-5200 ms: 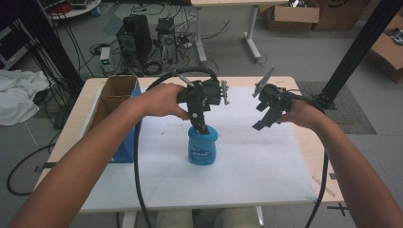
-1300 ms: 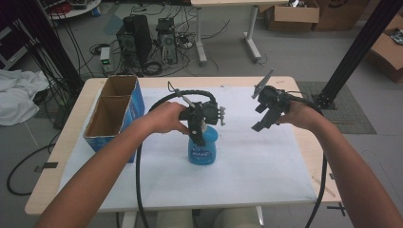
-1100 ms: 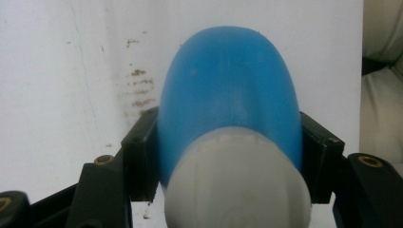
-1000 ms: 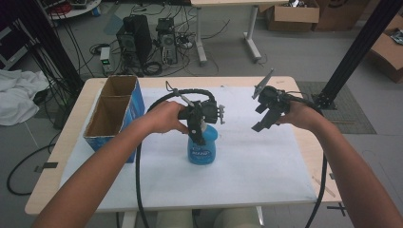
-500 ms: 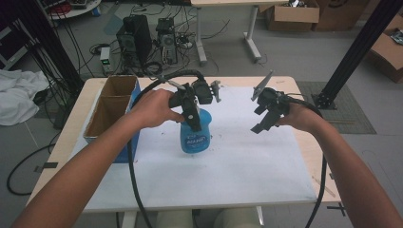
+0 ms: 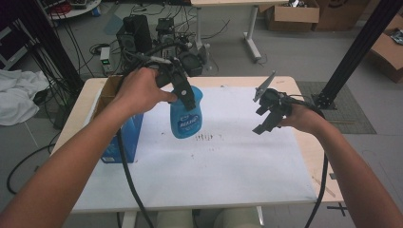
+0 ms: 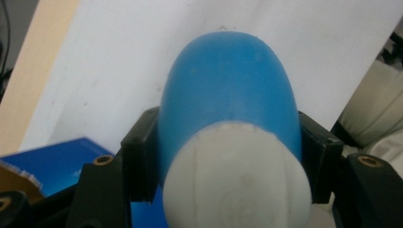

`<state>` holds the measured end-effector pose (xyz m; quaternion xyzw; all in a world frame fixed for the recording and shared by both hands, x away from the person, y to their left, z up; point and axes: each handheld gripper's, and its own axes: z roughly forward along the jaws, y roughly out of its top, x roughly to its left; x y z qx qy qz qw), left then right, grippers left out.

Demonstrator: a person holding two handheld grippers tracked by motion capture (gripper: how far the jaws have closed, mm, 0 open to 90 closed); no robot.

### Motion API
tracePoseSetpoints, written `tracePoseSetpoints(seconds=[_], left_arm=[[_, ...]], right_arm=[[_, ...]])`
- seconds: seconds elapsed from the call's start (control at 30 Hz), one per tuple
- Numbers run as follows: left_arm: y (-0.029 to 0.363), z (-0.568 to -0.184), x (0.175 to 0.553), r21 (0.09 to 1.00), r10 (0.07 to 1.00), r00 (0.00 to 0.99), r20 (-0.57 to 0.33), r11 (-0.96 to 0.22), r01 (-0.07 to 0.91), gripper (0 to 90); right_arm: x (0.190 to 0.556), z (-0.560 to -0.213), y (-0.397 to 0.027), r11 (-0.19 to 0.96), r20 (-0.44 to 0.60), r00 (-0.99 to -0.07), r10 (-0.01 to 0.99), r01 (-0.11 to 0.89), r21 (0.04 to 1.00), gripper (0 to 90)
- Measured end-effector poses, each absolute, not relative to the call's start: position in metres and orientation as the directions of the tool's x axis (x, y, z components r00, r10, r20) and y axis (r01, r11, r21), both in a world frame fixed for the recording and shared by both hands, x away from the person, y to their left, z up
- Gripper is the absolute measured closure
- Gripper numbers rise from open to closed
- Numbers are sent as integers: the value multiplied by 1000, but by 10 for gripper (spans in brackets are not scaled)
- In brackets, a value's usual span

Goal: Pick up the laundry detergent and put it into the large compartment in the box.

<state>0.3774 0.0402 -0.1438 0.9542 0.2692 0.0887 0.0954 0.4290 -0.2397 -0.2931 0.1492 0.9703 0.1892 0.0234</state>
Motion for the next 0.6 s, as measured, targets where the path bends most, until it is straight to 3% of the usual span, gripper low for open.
tracePoseSetpoints(seconds=[0.17, 0.4, 0.6], left_arm=[[49, -122, 378, 258, 614, 780, 121, -778, 572, 381], [78, -95, 384, 319, 785, 612, 94, -606, 728, 381], [95, -84, 387, 321, 859, 503, 100, -506, 801, 382]], right_arm=[[429, -294, -237, 889, 10, -957, 289, 272, 369, 172], [430, -294, -237, 885, 4, -959, 283, 263, 385, 171], [431, -295, -235, 888, 5, -961, 277, 258, 382, 171]])
